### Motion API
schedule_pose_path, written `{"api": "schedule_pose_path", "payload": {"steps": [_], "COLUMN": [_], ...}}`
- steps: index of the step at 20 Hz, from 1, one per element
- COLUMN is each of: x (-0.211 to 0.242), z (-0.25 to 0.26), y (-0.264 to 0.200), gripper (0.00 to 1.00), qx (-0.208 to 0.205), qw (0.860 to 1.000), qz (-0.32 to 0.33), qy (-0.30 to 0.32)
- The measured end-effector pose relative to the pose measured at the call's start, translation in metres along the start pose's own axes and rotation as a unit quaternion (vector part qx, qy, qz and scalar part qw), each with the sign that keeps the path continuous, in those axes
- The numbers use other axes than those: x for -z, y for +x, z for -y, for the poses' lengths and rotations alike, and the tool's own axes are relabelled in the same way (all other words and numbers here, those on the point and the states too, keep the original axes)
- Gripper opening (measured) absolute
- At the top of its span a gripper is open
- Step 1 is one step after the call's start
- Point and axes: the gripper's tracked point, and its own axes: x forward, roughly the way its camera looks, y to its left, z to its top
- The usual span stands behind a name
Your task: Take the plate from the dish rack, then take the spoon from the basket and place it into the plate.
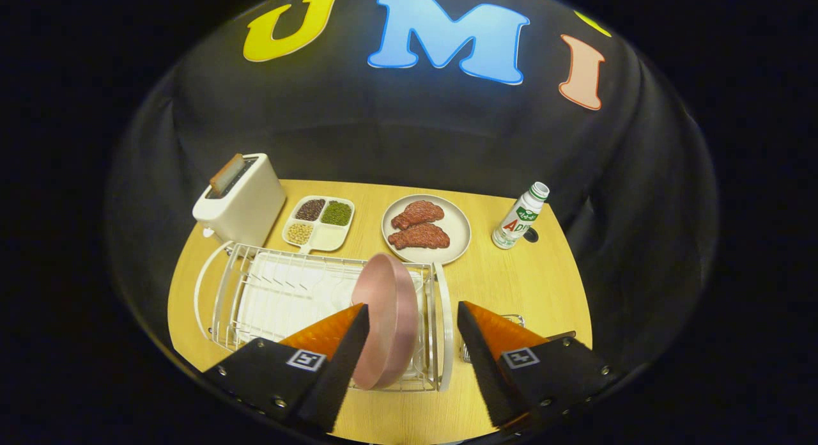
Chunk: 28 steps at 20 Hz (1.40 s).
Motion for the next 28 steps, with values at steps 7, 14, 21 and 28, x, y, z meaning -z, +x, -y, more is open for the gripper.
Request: {"api": "schedule_pose_path", "payload": {"steps": [7, 14, 21, 28], "x": [0.017, 0.019, -0.007, -0.027], "z": [0.013, 0.000, -0.015, 0.011], "y": [0.032, 0.029, 0.014, -0.008], "gripper": [0.60, 0.10, 0.09, 0.09], "qx": [0.093, 0.147, 0.200, 0.208], "qw": [0.994, 0.987, 0.975, 0.976], "qz": [-0.052, -0.069, -0.069, -0.055], "qy": [-0.005, 0.003, -0.069, -0.031]}}
